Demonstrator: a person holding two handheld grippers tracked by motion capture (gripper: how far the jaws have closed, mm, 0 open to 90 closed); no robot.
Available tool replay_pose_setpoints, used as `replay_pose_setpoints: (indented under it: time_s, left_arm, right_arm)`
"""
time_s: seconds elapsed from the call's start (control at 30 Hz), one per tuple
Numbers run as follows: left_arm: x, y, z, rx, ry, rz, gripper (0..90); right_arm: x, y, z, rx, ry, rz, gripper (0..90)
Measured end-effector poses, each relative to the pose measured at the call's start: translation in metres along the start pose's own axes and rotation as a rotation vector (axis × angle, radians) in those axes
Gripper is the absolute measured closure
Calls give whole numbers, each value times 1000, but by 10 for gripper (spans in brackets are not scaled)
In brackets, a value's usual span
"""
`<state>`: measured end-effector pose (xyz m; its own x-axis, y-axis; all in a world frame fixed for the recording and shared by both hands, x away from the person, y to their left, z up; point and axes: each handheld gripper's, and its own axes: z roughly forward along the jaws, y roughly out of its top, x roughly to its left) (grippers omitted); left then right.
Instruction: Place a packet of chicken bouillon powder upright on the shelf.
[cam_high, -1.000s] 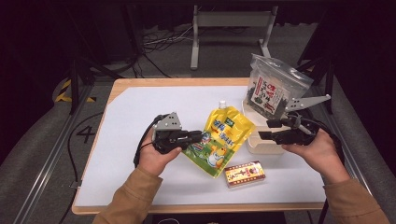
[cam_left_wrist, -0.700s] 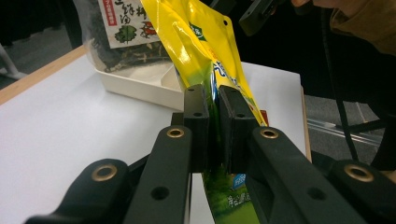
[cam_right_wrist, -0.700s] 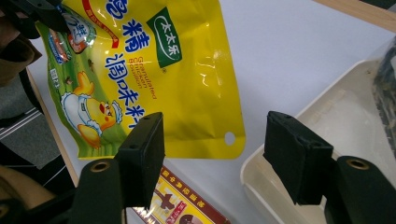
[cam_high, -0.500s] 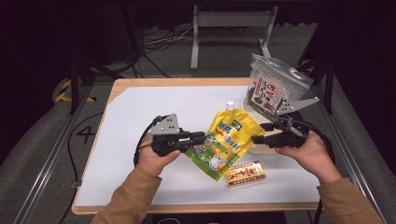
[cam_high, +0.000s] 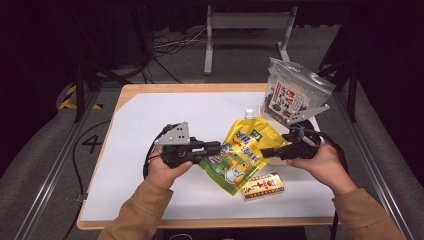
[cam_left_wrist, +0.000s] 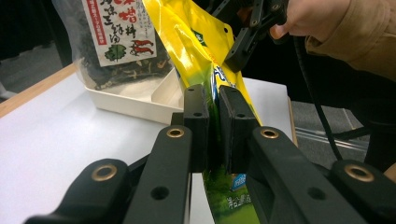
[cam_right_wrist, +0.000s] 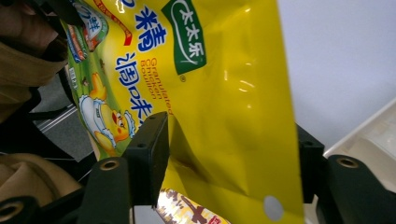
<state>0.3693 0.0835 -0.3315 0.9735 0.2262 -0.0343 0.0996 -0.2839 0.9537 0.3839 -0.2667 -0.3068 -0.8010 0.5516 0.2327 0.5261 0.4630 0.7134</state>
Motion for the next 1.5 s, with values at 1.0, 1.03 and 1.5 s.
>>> replay_pose_setpoints:
  time_s: [1.0,1.03,1.5]
  left_arm:
    - [1,-3,4,-2,-4,3,815]
    - [1,-3,4,-6,-3,0,815]
    - [3,-4,2,-24,9,-2,798]
  right_arm:
    - [12,12,-4,54,45,-49,877]
    - [13,13,-5,53,41,-52,879]
    - [29,30,-26,45,13,-125,884]
